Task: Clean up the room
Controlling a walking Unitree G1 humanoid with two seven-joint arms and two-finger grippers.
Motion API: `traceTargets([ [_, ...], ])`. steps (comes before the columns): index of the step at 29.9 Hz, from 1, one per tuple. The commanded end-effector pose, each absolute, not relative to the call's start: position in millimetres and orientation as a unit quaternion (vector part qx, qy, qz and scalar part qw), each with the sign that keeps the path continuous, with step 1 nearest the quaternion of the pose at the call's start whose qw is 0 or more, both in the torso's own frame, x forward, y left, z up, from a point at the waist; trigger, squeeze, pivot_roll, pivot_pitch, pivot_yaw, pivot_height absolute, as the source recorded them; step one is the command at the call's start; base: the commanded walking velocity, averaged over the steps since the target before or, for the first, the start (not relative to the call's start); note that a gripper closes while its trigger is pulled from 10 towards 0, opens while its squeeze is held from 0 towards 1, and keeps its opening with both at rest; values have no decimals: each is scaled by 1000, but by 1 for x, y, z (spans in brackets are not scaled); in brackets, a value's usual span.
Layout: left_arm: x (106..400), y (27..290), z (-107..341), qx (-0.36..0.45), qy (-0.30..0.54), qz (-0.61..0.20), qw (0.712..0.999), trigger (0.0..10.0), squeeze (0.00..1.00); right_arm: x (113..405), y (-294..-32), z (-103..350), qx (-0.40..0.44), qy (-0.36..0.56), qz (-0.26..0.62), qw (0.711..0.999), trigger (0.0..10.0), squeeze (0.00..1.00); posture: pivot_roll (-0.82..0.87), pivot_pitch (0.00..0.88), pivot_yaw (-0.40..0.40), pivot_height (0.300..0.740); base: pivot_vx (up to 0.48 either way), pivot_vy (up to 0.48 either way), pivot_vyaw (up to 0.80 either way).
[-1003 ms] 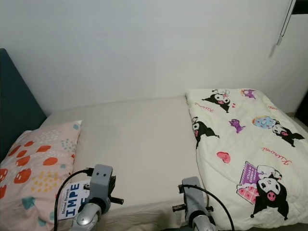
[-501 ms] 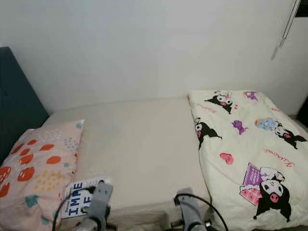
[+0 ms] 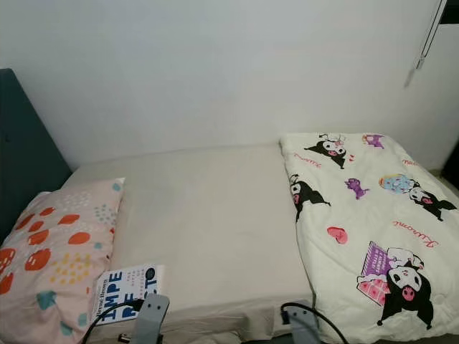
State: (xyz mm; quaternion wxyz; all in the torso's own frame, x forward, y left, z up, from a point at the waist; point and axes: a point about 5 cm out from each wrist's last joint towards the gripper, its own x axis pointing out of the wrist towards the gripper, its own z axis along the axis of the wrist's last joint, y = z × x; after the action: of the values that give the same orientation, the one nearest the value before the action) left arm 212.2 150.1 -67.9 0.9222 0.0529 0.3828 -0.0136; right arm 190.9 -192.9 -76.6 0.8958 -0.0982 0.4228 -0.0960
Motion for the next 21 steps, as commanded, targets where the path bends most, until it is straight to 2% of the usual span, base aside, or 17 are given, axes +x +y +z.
traceTargets([
  [1, 210, 156, -69, 41, 385, 3, 922, 10000, 0, 185, -193, -80, -80, 430, -107, 893, 10000, 0, -19, 0, 29, 740, 0, 0, 0],
  [10, 225, 159, -58, 24, 343, 7, 939, 10000, 0, 198, -192, -74, -74, 413, -77, 904, 10000, 0, -28, 12, 19, 740, 0, 0, 0],
  [15, 220, 160, -62, 47, 357, -4, 933, 10000, 0, 193, -192, -76, -64, 415, -92, 903, 10000, 0, -35, 39, 29, 740, 0, 0, 0],
  [21, 217, 161, -64, 35, 363, 3, 931, 10000, 0, 188, -187, -79, -56, 426, -85, 899, 10000, 0, -35, 42, 34, 740, 0, 0, 0],
])
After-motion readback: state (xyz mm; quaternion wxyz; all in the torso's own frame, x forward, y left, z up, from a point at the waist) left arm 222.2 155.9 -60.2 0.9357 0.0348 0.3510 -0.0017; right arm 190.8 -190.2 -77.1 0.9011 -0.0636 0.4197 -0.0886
